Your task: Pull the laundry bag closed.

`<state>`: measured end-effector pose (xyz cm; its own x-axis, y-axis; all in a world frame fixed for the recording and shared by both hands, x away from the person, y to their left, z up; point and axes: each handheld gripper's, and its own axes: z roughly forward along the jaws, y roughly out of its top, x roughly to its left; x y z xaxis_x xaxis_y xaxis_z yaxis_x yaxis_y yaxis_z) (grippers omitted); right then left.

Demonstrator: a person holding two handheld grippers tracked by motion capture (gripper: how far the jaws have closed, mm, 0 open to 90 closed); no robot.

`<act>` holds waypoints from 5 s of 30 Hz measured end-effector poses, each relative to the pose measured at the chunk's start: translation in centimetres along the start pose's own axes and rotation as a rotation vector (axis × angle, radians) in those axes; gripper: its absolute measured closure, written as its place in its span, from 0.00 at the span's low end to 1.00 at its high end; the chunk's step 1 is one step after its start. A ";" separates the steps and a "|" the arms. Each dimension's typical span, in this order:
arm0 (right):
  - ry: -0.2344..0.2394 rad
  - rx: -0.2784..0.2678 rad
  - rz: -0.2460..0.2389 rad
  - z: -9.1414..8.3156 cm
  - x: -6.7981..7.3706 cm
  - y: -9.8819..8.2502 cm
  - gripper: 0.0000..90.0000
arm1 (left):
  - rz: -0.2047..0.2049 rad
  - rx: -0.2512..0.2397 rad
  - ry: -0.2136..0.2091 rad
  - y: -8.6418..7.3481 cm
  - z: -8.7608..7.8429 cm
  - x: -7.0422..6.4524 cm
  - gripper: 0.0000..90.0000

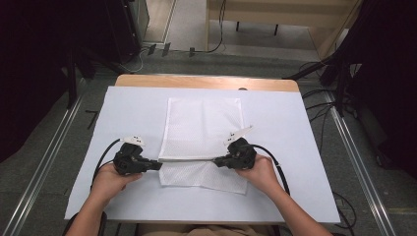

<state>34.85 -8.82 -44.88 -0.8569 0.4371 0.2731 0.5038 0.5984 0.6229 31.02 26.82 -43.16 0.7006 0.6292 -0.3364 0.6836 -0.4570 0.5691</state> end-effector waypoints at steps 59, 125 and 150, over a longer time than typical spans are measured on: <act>-0.020 0.020 0.028 -3.7 -1.5 -3.8 0.98 | -0.028 0.003 -0.005 -0.3 -0.3 0.2 0.99; -0.108 -0.142 0.081 -6.3 -3.1 -5.3 0.59 | 0.025 -0.088 0.115 -0.1 -0.9 0.5 0.47; -0.337 -0.350 0.268 -11.2 -7.4 -8.7 0.41 | -0.068 -0.158 0.266 -0.8 -2.8 2.9 0.38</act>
<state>35.58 -24.75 -44.12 -0.5929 0.7681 0.2419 0.5836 0.2029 0.7863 31.89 30.74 -42.50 0.5626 0.8066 -0.1816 0.6719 -0.3181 0.6688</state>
